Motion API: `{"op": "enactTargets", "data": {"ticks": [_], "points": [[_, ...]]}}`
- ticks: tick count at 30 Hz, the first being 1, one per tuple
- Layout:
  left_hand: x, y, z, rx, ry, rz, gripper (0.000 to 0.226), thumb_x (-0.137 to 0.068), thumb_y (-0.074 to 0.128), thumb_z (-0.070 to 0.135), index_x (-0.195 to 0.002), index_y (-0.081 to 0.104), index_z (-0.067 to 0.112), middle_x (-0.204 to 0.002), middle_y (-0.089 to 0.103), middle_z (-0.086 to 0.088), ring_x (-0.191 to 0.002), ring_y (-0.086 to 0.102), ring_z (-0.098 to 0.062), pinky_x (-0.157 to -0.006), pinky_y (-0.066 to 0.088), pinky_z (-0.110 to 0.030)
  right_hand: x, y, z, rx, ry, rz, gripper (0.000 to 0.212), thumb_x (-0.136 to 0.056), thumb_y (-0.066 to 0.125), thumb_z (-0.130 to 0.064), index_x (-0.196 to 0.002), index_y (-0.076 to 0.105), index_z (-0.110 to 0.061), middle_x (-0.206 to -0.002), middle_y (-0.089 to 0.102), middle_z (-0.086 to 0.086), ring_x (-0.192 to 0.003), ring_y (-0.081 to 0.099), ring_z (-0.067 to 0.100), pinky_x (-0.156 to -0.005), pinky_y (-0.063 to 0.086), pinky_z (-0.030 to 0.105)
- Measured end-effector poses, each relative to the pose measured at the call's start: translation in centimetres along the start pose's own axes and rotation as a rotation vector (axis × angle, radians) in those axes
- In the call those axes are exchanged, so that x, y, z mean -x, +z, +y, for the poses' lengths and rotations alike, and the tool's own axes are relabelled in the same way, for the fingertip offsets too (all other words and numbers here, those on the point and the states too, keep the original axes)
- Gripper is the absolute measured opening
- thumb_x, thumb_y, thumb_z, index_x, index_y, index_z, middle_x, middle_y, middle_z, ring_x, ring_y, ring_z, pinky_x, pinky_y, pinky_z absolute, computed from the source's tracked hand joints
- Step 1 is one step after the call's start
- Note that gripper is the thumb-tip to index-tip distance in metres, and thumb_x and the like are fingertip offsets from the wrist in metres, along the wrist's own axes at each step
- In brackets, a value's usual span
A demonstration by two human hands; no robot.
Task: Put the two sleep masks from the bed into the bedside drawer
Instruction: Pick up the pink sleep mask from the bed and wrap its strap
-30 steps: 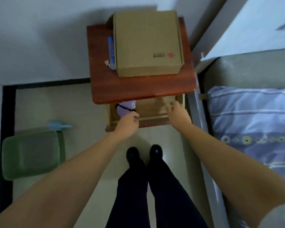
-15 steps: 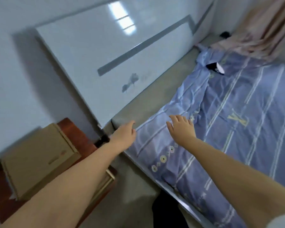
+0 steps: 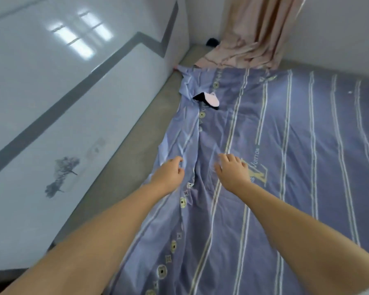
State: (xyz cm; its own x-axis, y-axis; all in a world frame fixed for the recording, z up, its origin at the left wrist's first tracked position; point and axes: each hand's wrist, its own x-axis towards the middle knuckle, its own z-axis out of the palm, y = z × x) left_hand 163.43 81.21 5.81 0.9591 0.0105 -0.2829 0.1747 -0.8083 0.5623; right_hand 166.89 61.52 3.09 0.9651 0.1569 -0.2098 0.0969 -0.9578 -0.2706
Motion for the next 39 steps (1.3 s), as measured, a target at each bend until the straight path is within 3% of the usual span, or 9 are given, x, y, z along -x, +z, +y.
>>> {"op": "enactTargets", "data": {"ticks": [4, 8, 11, 14, 20, 25, 30, 36, 39], "points": [[-8.7, 2.9, 0.2, -0.008, 0.02, -0.052, 0.038, -0.094, 0.036, 0.017, -0.13, 0.043, 0.011, -0.102, 0.061, -0.019, -0.071, 0.049, -0.029, -0.065, 0.038, -0.036, -8.2, 2.9, 1.8, -0.006, 0.018, -0.024, 0.042, -0.098, 0.025, -0.036, -0.129, 0.041, -0.013, -0.132, 0.048, 0.013, -0.122, 0.041, 0.034, -0.099, 0.033, 0.048], [-16.7, 6.9, -1.0, 0.002, 0.029, -0.084, 0.036, -0.092, 0.036, 0.017, -0.127, 0.046, 0.011, -0.084, 0.054, -0.008, -0.078, 0.054, -0.034, -0.065, 0.038, -0.033, -16.0, 8.7, 3.0, -0.079, 0.106, -0.009, 0.039, -0.097, 0.028, -0.034, -0.126, 0.044, -0.014, -0.134, 0.047, 0.013, -0.124, 0.039, 0.034, -0.1, 0.031, 0.047], [-22.8, 9.2, -1.7, 0.052, 0.027, -0.058, 0.033, -0.092, 0.038, 0.016, -0.123, 0.049, 0.011, -0.111, 0.063, -0.014, -0.098, 0.058, -0.035, -0.081, 0.047, -0.038, -20.3, 13.4, 4.2, -0.181, 0.194, 0.039, 0.039, -0.095, 0.029, -0.036, -0.126, 0.044, -0.019, -0.141, 0.041, 0.01, -0.133, 0.031, 0.029, -0.109, 0.019, 0.05], [-28.8, 10.5, -1.6, 0.19, -0.039, 0.008, 0.033, -0.094, 0.041, 0.019, -0.125, 0.048, 0.012, -0.12, 0.062, -0.012, -0.097, 0.058, -0.03, -0.081, 0.043, -0.031, -22.3, 17.9, 6.2, -0.039, 0.108, 0.075, 0.048, -0.094, 0.028, -0.041, -0.138, 0.036, -0.023, -0.152, 0.03, 0.007, -0.143, 0.017, 0.024, -0.115, -0.003, 0.05], [-39.6, 10.3, 1.7, 0.52, -0.103, 0.198, 0.072, -0.088, 0.054, 0.039, -0.144, 0.015, 0.014, -0.131, 0.052, -0.022, -0.112, 0.057, -0.033, -0.096, 0.048, -0.048, -26.5, 19.6, 6.3, -0.078, 0.061, 0.274, 0.036, -0.085, 0.042, -0.034, -0.114, 0.053, -0.015, -0.141, 0.047, 0.008, -0.138, 0.033, 0.024, -0.115, 0.003, 0.05], [-46.6, 9.5, 3.8, 0.628, -0.186, 0.214, 0.046, -0.084, 0.055, 0.043, -0.112, 0.053, 0.007, -0.117, 0.062, -0.013, -0.106, 0.059, -0.032, -0.09, 0.053, -0.048, -28.0, 19.5, 6.4, -0.076, 0.093, 0.228, 0.029, -0.084, 0.036, -0.039, -0.1, 0.049, -0.017, -0.146, 0.041, 0.005, -0.141, 0.026, 0.02, -0.113, -0.009, 0.044], [-46.7, 10.8, 2.0, 0.775, -0.276, 0.119, 0.023, -0.089, 0.043, 0.014, -0.101, 0.061, 0.007, -0.103, 0.066, -0.014, -0.065, 0.062, -0.02, -0.071, 0.06, -0.037, -27.9, 19.3, 6.1, -0.065, 0.098, 0.218, 0.029, -0.084, 0.039, -0.039, -0.098, 0.051, -0.016, -0.145, 0.043, 0.006, -0.14, 0.029, 0.022, -0.114, -0.006, 0.045], [-39.8, 11.9, -3.0, 1.268, -0.411, -0.113, 0.016, -0.089, 0.042, 0.002, -0.082, 0.057, 0.006, -0.079, 0.064, -0.011, -0.062, 0.067, -0.014, -0.054, 0.059, -0.022, -27.8, 19.6, 6.2, -0.036, 0.086, 0.246, 0.033, -0.085, 0.04, -0.039, -0.104, 0.052, -0.015, -0.146, 0.041, 0.006, -0.141, 0.025, 0.021, -0.114, -0.006, 0.045], [-35.2, 11.3, -4.5, 1.276, -0.443, -0.164, 0.019, -0.09, 0.043, 0.005, -0.078, 0.058, 0.009, -0.064, 0.07, -0.006, -0.057, 0.068, -0.016, -0.05, 0.06, -0.024, -27.9, 19.8, 6.3, -0.026, 0.081, 0.241, 0.045, -0.088, 0.041, -0.038, -0.123, 0.045, -0.012, -0.149, 0.036, 0.006, -0.142, 0.021, 0.02, -0.116, -0.003, 0.047]]}}
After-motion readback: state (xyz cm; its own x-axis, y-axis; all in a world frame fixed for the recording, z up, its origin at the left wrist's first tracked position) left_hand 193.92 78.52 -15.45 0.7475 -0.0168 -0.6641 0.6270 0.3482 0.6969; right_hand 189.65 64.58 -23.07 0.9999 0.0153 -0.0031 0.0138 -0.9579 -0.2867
